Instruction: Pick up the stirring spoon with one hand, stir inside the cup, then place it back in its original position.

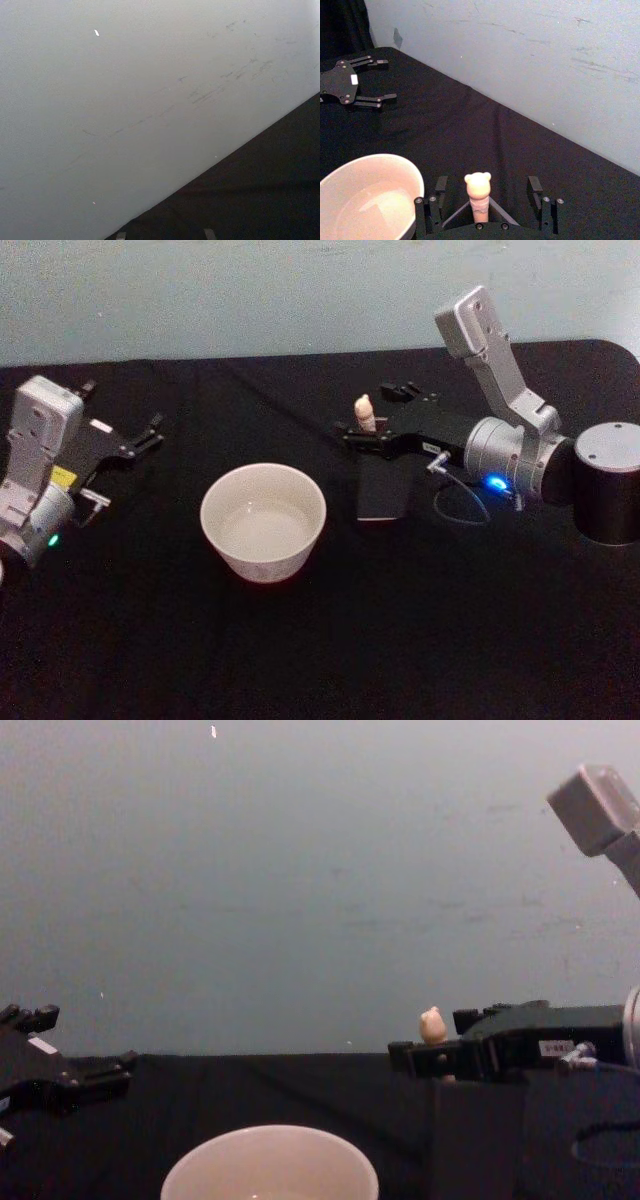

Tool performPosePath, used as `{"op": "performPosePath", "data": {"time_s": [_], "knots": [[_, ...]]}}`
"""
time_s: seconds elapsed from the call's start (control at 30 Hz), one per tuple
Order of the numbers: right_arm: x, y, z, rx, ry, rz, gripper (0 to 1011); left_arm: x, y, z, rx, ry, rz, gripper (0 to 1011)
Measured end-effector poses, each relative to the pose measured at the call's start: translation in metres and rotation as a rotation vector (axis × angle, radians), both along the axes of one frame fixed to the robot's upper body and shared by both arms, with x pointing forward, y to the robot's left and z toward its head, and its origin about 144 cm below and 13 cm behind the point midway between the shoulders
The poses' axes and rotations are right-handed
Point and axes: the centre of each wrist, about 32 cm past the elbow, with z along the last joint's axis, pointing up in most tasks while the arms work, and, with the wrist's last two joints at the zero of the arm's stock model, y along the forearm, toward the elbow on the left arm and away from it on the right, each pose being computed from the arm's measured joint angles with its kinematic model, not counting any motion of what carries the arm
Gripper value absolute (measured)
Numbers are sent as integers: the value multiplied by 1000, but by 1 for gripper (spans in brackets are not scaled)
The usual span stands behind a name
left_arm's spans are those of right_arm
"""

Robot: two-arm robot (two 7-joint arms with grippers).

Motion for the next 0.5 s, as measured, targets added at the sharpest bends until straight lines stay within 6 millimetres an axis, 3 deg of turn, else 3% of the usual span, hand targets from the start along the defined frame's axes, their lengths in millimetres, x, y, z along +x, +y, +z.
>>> {"op": "performPosePath", "data": {"time_s": [0.5], "knots": [[1,0,1,5,0,1,1002,0,0,0,0,0,0,1001]]}}
